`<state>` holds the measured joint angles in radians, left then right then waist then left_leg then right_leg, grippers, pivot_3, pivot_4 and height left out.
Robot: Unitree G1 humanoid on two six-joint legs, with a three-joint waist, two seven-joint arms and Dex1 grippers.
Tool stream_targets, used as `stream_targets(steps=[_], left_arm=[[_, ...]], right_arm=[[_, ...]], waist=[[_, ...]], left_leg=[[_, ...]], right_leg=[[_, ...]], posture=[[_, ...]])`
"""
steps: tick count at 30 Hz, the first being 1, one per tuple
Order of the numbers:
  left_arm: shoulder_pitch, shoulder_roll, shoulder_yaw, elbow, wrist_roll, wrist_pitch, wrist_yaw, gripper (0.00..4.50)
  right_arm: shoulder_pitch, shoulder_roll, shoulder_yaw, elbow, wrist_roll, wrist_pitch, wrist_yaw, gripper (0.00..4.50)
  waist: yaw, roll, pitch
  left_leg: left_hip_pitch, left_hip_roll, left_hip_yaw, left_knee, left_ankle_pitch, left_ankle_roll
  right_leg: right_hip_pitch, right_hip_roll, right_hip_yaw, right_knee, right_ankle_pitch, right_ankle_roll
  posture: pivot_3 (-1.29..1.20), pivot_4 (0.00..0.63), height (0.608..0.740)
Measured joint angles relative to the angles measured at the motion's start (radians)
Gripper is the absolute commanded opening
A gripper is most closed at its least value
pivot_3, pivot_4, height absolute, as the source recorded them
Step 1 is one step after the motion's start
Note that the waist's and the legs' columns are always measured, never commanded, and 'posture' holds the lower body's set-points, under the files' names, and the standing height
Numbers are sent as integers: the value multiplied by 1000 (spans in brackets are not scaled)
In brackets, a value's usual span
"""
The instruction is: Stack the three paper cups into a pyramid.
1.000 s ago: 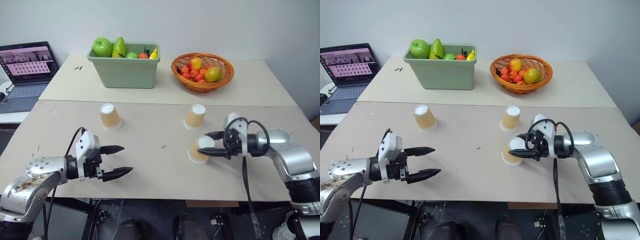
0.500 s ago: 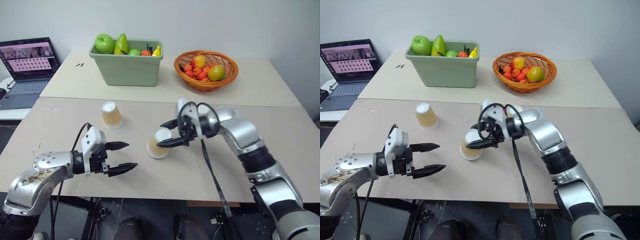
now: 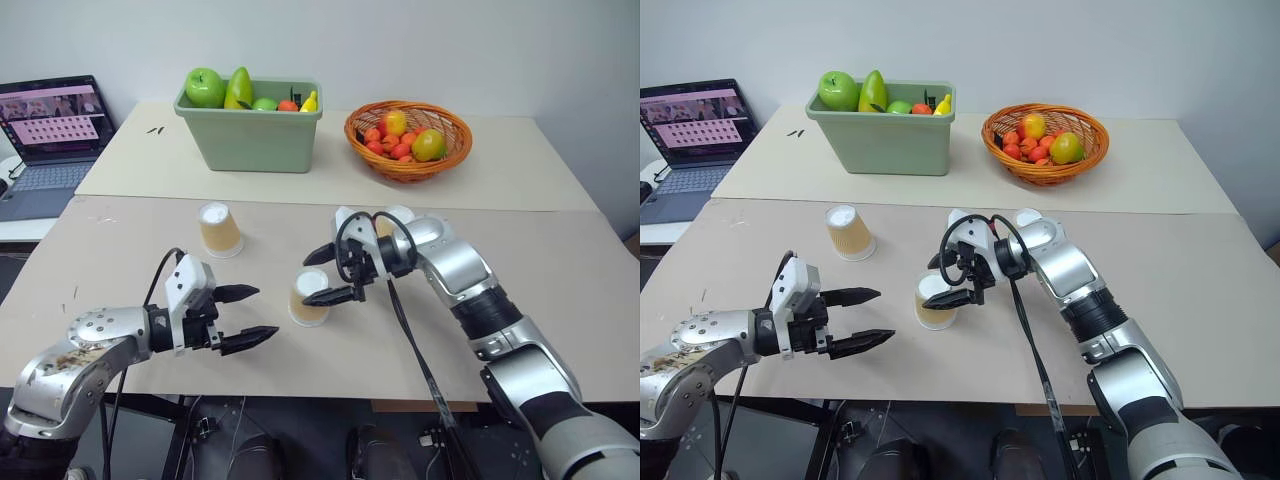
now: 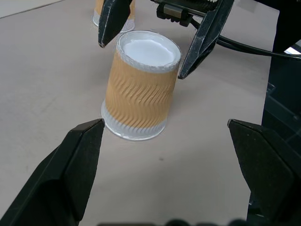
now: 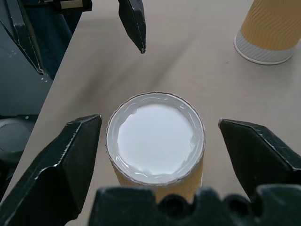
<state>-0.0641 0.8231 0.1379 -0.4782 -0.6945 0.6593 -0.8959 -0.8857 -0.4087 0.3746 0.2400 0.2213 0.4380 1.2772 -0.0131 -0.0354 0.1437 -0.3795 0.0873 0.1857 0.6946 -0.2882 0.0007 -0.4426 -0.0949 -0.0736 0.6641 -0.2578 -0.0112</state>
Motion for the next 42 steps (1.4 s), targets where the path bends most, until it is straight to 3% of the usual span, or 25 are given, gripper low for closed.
stream_targets(steps=[4,9,13,16,21,29,42], left_arm=[[3,0,1,-12,-2,0,4,4500],[6,2,4,-14,-3,0,3,4500],[9,2,6,-13,2,-1,4,4500],[16,2,5,-12,4,-1,4,4500],[11,1,1,-3,5,-1,2,4500],[-13,-6,-14,25,25,-7,-5,4500],[-13,-21,-18,41,46,-16,-12,4500]], right_arm=[[31,-93,-60,-122,50,25,37,4431],[139,-276,-267,-336,226,183,64,4431],[236,-330,-412,-407,281,282,-50,4431],[343,-352,-420,-379,185,267,-198,4431],[438,-291,-391,-207,5,239,-464,4431],[353,-153,-393,-204,1,216,-588,4431],[235,-70,-389,-81,-12,180,-686,4431]], waist=[[7,0,0],[17,0,0],[13,0,0],[15,0,0],[12,1,1],[-1,2,1],[-1,2,1]], left_leg=[[-2,-1,-3,0,0,0],[-4,-1,-8,1,0,0],[1,-1,-13,1,0,0],[2,-2,-14,1,0,0],[-1,-3,-13,1,0,0],[0,-3,-17,0,0,-1],[-1,-3,-17,1,0,0]], right_leg=[[0,-1,-2,-1,0,0],[0,-1,-5,-2,0,0],[4,-1,-4,-1,0,0],[6,-2,-4,-1,0,0],[3,-2,-4,0,0,1],[3,1,-1,-1,0,1],[2,0,-1,-1,0,1]], posture=[[0,150,727],[0,150,727],[0,150,727],[0,150,727],[0,150,727],[0,150,727],[0,150,727]])
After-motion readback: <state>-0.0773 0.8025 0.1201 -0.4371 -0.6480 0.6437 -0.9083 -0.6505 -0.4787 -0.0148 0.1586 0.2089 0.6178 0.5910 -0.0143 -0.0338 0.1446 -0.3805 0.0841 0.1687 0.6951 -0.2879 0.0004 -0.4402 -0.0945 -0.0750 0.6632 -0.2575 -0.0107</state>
